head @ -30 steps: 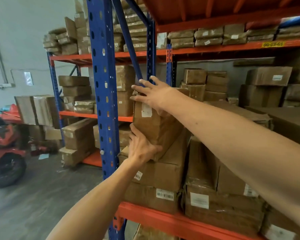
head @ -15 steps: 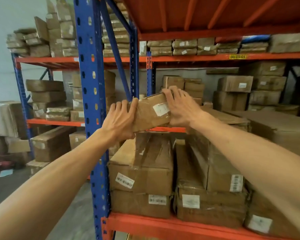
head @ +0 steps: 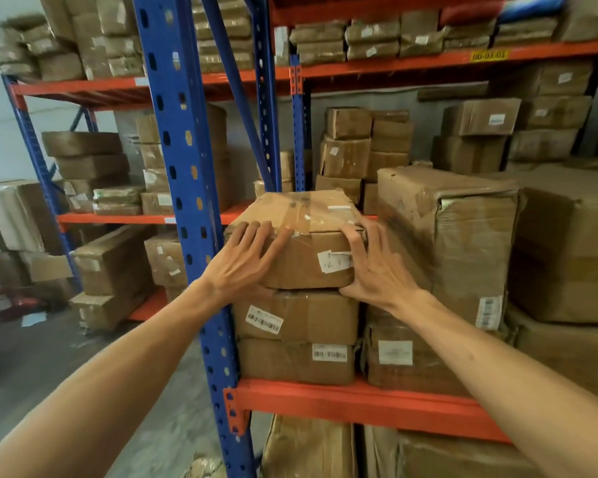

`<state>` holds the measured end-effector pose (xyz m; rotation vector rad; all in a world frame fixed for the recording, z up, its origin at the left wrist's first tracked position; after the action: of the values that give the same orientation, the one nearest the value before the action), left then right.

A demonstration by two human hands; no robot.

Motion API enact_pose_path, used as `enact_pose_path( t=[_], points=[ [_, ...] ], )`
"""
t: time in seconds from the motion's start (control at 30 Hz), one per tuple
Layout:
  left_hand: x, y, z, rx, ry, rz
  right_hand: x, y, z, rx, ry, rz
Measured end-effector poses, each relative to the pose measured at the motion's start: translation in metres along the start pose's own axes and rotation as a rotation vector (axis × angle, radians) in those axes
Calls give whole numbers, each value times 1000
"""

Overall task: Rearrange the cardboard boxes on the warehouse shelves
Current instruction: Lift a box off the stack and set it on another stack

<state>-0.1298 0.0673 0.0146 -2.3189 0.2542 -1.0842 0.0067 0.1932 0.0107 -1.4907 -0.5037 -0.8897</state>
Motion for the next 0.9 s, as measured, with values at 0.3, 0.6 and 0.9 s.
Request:
enact_pose_path(
  t=[0.3,0.6,0.9],
  points=[
    [-11,10,-8,-26,153,-7,-3,7,0,83,-30,24],
    [-17,8,-7,-65,190,22,-1,10,5,88,-94,32],
    [30,-19,8,128,378,114,64,0,8,233,94,-51]
  ],
)
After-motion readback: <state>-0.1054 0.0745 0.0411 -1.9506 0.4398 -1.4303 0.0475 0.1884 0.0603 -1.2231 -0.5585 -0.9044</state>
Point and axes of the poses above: each hand's wrist, its own y-axis away from the middle knuckle, its own x-axis out of the back of the hand, z = x × y, the point moved 10 cm from there along -y, towards the middle knuckle, and after that the axes turned 4 degrees about x, right-handed, at the moved point
